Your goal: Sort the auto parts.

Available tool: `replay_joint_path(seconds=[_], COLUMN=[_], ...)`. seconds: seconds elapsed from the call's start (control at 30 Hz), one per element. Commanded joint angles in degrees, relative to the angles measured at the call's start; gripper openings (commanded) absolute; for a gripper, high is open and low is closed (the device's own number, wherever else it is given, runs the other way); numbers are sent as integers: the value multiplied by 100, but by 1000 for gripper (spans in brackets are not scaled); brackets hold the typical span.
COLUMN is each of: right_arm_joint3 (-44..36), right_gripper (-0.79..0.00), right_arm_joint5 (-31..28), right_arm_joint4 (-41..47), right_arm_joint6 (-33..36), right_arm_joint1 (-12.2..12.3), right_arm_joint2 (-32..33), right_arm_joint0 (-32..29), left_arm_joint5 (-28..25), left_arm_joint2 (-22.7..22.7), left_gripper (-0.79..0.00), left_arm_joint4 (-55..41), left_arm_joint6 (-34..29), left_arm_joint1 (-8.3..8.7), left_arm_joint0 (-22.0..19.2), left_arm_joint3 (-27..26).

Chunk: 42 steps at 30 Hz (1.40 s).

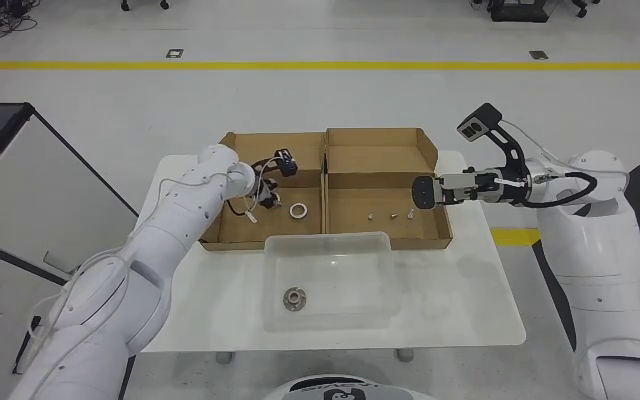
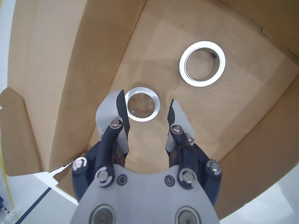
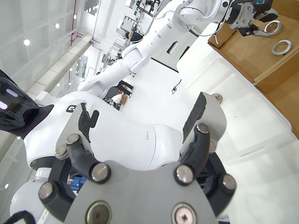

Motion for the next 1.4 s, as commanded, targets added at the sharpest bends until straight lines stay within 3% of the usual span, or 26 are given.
replay_joint_path(seconds=[0.0, 0.07, 0.23, 0.37, 0.57, 0.7, 0.87, 1.03, 1.37], right_arm_joint3=[0, 0, 0, 0, 0, 0, 0, 0, 0], right_gripper=[0, 0, 0, 0, 0, 0, 0, 0, 0], right_arm_joint5=[0, 0, 0, 0, 0, 0, 0, 0, 0], right_arm_joint4=[0, 0, 0, 0, 0, 0, 0, 0, 0], right_arm_joint6=[0, 0, 0, 0, 0, 0, 0, 0, 0], right_arm_joint1=[0, 0, 0, 0, 0, 0, 0, 0, 0], right_arm_joint2=[0, 0, 0, 0, 0, 0, 0, 0, 0], right_arm_joint0=[0, 0, 0, 0, 0, 0, 0, 0, 0], left_arm_joint5=[5, 8, -106, -310, -550, -281, 333, 752, 824], left_arm_joint2=[-61, -150, -483, -880, -1685, -2168, -2262, -2305, -2299], left_gripper=[-145, 0, 0, 0, 0, 0, 0, 0, 0], left_arm_joint4=[-13, -42, -136, -307, -928, -1436, -1888, -2650, -2867], left_arm_joint6=[38, 90, 105, -126, -1142, -2068, -2684, -3102, -3174], left_arm_joint1=[17, 49, 213, 437, 880, 1164, 1525, 1843, 1896], left_arm_joint0=[-33, -69, -125, -7, 668, 1308, 1958, 2356, 2424], left_arm_joint3=[-28, -85, -452, -1078, -2722, -4078, -5442, -6355, -6506])
